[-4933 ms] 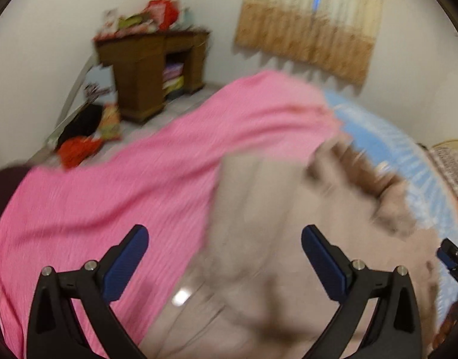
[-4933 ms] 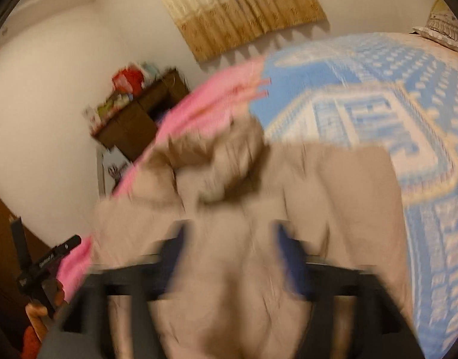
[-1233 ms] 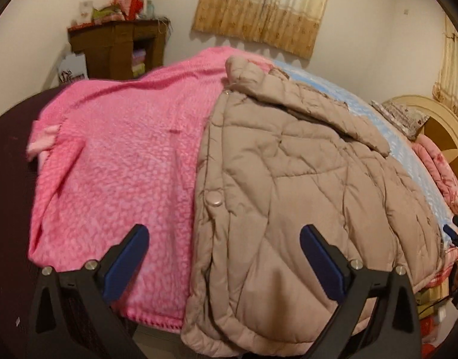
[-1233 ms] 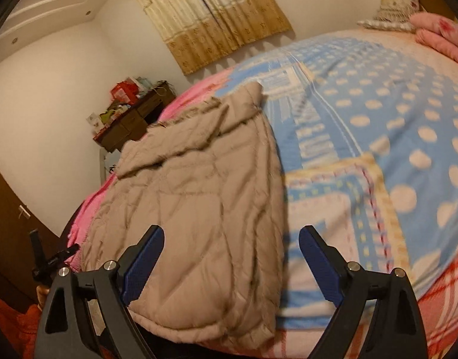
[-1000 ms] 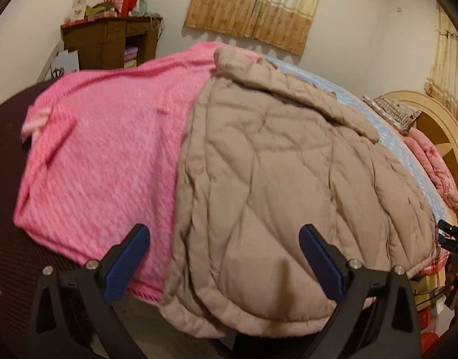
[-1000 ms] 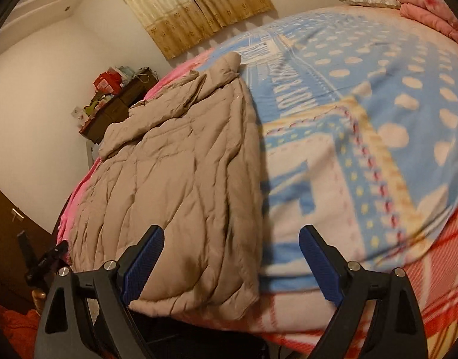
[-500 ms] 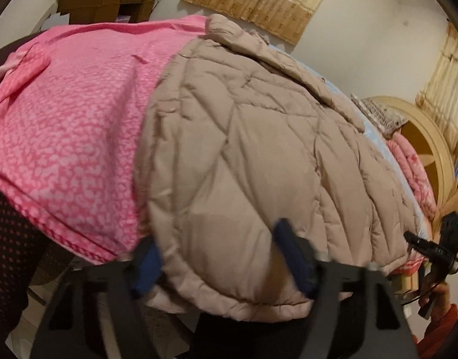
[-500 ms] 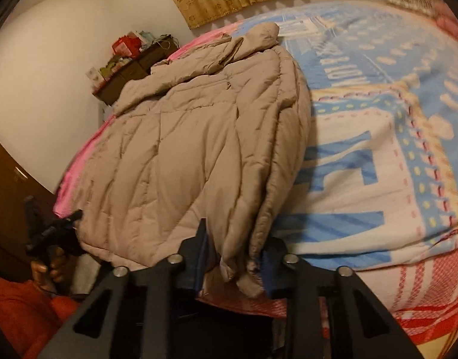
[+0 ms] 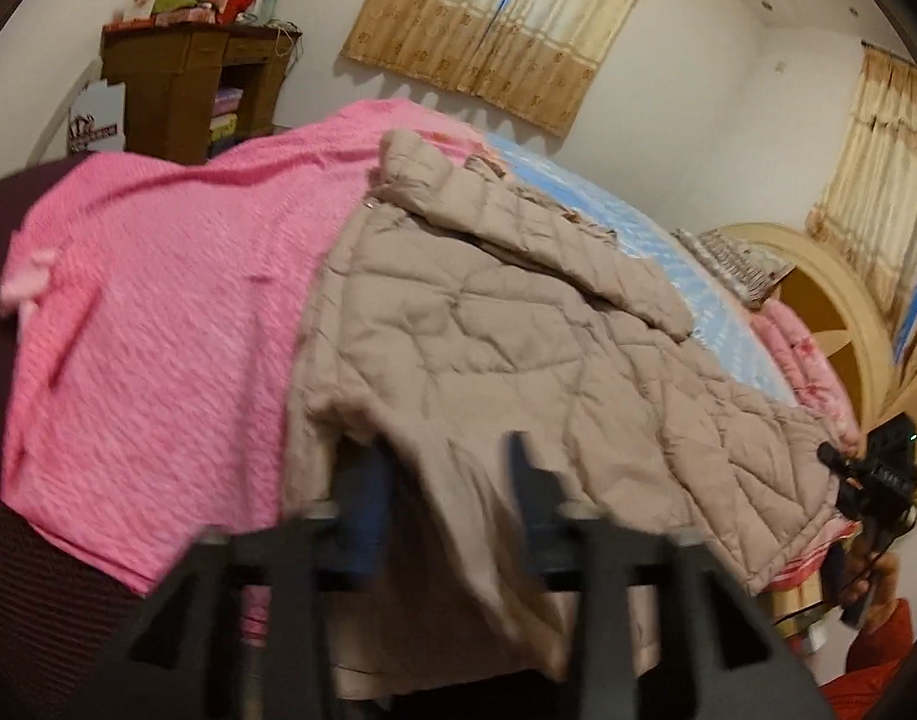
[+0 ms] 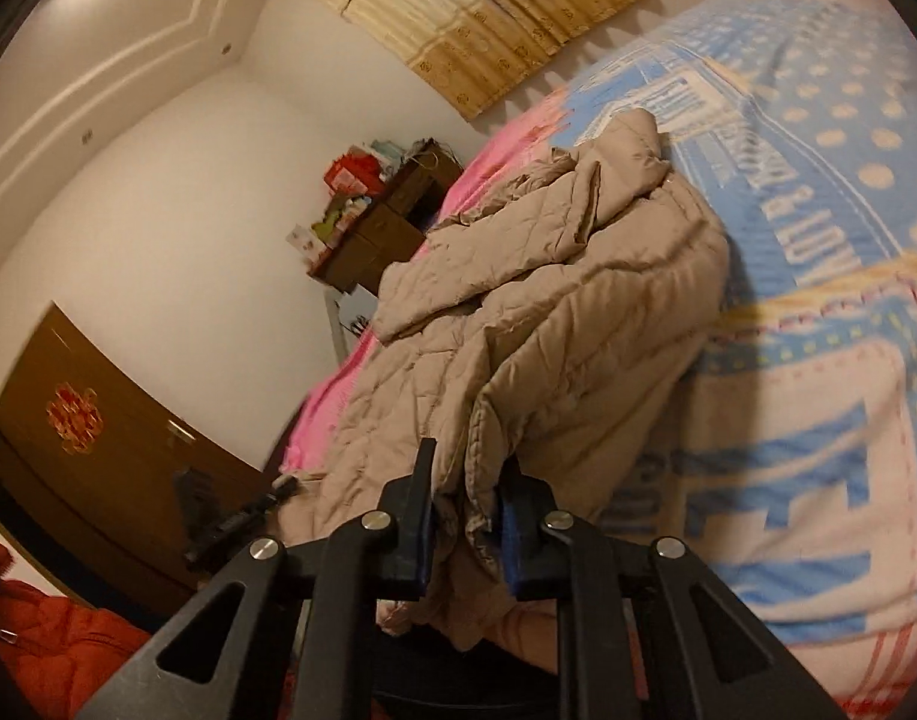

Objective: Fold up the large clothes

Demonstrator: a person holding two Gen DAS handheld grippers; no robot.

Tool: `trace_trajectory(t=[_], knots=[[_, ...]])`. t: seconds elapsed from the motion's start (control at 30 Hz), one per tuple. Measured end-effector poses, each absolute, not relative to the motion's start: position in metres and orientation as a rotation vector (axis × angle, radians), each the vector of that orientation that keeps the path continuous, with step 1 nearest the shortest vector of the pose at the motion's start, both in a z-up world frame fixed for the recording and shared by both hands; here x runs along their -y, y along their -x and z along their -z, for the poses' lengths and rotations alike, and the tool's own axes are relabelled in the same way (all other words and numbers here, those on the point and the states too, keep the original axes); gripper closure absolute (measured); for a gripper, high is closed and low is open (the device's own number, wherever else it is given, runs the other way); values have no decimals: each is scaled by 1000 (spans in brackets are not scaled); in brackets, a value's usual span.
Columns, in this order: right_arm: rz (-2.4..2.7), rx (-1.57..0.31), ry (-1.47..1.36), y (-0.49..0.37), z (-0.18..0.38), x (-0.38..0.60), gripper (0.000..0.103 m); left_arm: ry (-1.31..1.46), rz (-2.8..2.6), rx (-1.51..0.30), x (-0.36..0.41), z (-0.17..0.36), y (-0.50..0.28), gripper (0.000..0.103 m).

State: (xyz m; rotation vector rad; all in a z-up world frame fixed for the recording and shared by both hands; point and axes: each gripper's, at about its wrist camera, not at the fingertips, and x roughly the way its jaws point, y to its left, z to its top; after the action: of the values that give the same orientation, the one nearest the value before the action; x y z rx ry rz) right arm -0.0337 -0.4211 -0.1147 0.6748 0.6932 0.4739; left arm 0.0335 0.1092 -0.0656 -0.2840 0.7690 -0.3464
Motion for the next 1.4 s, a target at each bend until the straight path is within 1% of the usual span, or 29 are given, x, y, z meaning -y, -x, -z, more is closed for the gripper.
trace_trajectory(t=[0.07,0.13,0.17,0.2,0.4,0.5,0.57,0.63,0.77,0.83,0.87,0.9,0.93,0.97,1.0,1.07,1.1,1.17,1.23,1.4], knots=[[-490,-673,-707,27,112,423,86,274,317,-745,-120,60,-30,21],[-494,-655,-729,25,109,427,86,299,314,-719,-135,55,-25,15],[-496,-647,-731,23,107,428,86,309,315,-717,-138,55,-23,10],[-498,-641,-731,21,105,428,86,322,314,-719,-143,55,-21,6],[-498,-618,-732,16,97,432,86,360,390,-835,-130,81,-15,6],[-486,-620,-744,20,102,436,86,319,378,-887,-113,99,-14,7],[-474,-626,-753,26,107,439,86,302,341,-898,-109,107,-17,7],[-463,-629,-763,29,111,443,86,312,305,-899,-110,114,-20,10],[-445,-636,-782,32,120,447,86,271,287,-933,-101,121,-27,10],[-437,-646,-772,33,124,445,86,238,273,-946,-97,126,-28,15],[-434,-653,-770,33,126,445,86,236,267,-959,-97,129,-29,24],[-432,-662,-776,33,129,445,86,250,271,-970,-98,132,-31,41],[-434,-664,-781,33,131,445,86,281,278,-978,-102,135,-31,50],[-437,-664,-787,32,131,445,86,305,280,-976,-106,134,-31,66],[-442,-661,-792,32,131,446,86,344,289,-981,-112,132,-32,81],[-458,-655,-802,30,126,446,86,420,318,-985,-121,125,-33,91],[-470,-650,-809,28,123,447,86,449,330,-982,-124,120,-34,94],[-507,-633,-829,20,114,447,86,499,375,-965,-126,102,-40,96],[-541,-610,-840,7,100,448,86,538,425,-916,-126,75,-49,96],[-591,-533,-829,-38,60,451,86,509,471,-775,-124,6,-86,96]])
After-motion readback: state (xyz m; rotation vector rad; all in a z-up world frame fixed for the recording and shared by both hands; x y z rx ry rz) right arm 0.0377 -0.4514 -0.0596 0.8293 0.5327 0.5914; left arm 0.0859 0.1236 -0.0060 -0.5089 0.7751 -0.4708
